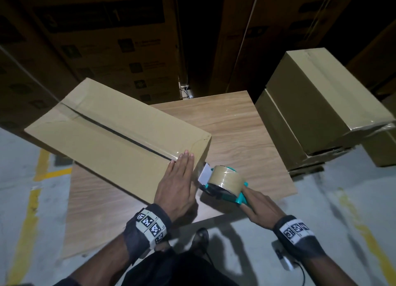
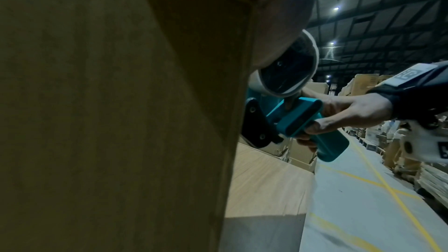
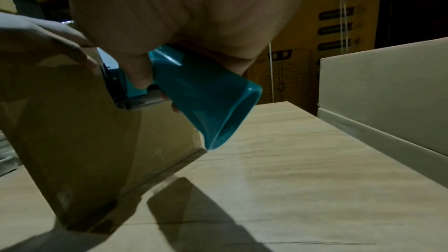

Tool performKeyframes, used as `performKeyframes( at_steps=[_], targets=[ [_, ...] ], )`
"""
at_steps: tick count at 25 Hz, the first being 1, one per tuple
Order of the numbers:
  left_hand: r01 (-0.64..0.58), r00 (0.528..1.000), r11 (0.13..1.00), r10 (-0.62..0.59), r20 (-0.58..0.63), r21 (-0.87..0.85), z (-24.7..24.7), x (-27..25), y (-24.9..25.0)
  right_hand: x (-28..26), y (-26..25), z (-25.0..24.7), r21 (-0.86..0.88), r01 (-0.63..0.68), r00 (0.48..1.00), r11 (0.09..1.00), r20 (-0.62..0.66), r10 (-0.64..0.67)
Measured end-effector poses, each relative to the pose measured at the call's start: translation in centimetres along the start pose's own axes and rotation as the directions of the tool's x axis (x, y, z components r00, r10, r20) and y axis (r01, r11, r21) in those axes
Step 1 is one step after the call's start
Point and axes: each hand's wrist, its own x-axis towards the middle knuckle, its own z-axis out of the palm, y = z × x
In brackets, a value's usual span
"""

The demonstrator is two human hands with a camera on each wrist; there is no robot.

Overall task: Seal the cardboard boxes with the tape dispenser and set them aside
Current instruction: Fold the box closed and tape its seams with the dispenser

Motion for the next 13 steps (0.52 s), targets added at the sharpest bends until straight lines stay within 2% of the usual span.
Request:
performKeyframes(
  at_steps=[5, 10, 13],
  targets=[
    [-0.002, 1.0, 0.999, 0.001, 0.022, 0.039, 0.2, 0.3, 0.1, 2.9, -0.6, 1.2, -0.024, 0.03, 0.999, 0.999, -0.025, -0.031],
    [-0.003, 1.0, 1.0, 0.002, 0.026, 0.022, -0.1, 0.3, 0.2, 3.1, -1.0, 1.8, -0.131, 0.114, 0.978, 0.985, -0.161, -0.134],
    [-0.004, 1.0, 1.0, 0.004, 0.024, 0.021, -0.1, 0.5, 0.1, 3.1, -1.8, 2.2, -0.106, 0.072, 0.97, 0.992, -0.223, -0.094]
  ],
)
